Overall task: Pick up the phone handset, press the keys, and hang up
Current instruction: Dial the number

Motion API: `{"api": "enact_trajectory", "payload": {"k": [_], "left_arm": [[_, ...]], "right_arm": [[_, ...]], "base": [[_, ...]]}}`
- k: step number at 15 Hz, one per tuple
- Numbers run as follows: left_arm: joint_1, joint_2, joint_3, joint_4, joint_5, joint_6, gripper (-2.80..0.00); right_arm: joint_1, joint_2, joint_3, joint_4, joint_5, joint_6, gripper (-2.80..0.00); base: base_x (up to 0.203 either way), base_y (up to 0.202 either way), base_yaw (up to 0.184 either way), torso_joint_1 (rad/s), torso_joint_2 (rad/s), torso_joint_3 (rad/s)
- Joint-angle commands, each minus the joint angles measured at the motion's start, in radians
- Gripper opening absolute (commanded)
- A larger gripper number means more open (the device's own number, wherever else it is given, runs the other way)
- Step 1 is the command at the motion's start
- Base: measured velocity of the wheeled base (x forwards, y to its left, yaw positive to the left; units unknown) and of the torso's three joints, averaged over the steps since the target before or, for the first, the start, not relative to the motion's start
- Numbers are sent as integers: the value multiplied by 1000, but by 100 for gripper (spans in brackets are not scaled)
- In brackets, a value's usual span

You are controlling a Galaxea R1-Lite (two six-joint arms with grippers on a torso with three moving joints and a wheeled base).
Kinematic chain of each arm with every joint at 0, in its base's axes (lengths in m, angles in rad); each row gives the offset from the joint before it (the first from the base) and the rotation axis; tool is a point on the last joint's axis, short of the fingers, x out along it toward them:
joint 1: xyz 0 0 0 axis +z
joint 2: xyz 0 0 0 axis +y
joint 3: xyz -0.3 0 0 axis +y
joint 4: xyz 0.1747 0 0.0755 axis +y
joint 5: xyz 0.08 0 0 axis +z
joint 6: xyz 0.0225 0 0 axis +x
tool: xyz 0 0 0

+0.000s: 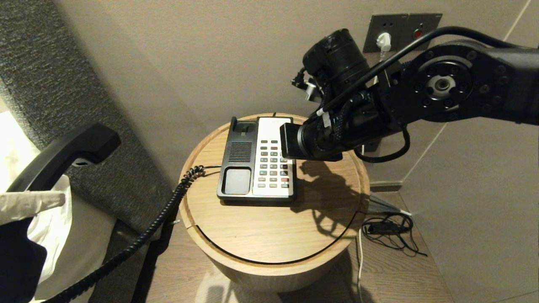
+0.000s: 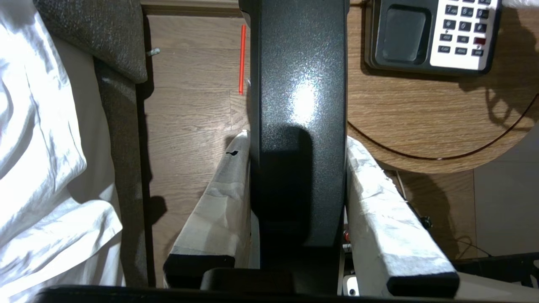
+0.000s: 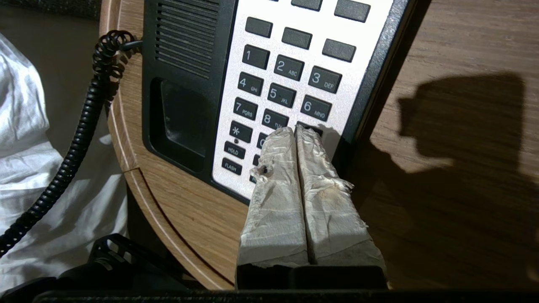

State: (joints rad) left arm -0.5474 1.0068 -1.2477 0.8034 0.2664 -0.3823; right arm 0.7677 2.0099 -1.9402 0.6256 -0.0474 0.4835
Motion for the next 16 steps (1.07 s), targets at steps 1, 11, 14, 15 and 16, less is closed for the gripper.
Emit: {"api": "enact_trajectory", "payload": {"k": [1,11,14,15,16], "left_arm": [[0,-2,5,5,2,-3,-280],[0,-2,19,5,1,-3,-280],[0,-4,22,5,1,-3,-280],[0,-4,22,3,-1,-3,-280],[0,-4,23,3,-1,-3,-280]], "right_arm": [[1,-6,1,8,0,21,-280],[-1,40,1,15,0,20,-280],[-1,51,1,14,0,17,-280],[-2,54,1,18,0,14,-280],[-2,59,1,16,0,14,-280]], "base": [[0,0,0,0,0,0],[0,0,0,0,0,0],[0,0,0,0,0,0],[0,0,0,0,0,0],[0,0,0,0,0,0]]}}
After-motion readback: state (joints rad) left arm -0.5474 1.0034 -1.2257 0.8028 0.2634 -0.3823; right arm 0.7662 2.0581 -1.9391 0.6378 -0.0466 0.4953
